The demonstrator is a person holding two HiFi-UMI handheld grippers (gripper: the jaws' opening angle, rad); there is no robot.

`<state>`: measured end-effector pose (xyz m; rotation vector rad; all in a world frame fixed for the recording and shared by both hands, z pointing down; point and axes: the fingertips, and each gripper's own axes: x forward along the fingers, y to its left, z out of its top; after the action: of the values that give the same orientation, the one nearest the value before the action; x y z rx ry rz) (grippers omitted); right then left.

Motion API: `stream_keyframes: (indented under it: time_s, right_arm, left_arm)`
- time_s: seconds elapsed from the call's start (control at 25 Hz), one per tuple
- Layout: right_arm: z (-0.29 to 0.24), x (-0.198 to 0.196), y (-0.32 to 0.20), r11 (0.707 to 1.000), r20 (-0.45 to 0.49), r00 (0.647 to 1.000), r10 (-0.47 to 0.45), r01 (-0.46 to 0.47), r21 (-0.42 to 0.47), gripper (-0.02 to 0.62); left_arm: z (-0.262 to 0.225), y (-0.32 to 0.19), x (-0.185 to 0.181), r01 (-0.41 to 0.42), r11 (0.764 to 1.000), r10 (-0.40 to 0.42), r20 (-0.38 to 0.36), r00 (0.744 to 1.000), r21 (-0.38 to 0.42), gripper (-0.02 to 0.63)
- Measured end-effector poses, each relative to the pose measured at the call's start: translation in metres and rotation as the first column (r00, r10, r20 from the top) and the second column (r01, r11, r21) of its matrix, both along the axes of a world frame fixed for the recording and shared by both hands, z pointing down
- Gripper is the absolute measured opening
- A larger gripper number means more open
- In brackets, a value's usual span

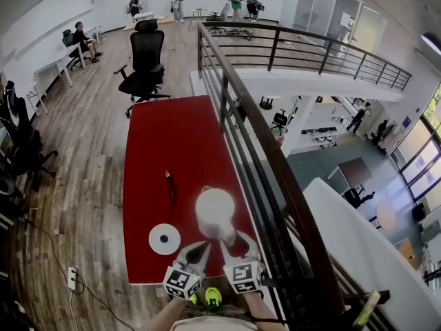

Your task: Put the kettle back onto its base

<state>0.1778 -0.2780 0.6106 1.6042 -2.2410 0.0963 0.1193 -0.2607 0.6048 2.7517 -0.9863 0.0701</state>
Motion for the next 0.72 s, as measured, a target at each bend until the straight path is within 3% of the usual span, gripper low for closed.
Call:
stream_keyframes:
  time_s: [0.28, 0.72]
  right_arm:
    - [0.029, -0.001, -0.013, 0.995, 0.047, 0.999, -0.004, 0.009, -0.097, 0.195]
    - [0.057, -0.003, -0.026, 0.987, 0.041, 0.998, -0.056, 0.061, -0.146, 0.151]
  left_arm:
    - [0.0, -0.004, 0.006, -0.016, 1.0, 0.016, 0.009, 1.0, -0.001, -0.005]
    - [0.007, -0.006, 0.007, 0.025, 1.0, -0.025, 0.004, 1.0, -0.011, -0.005]
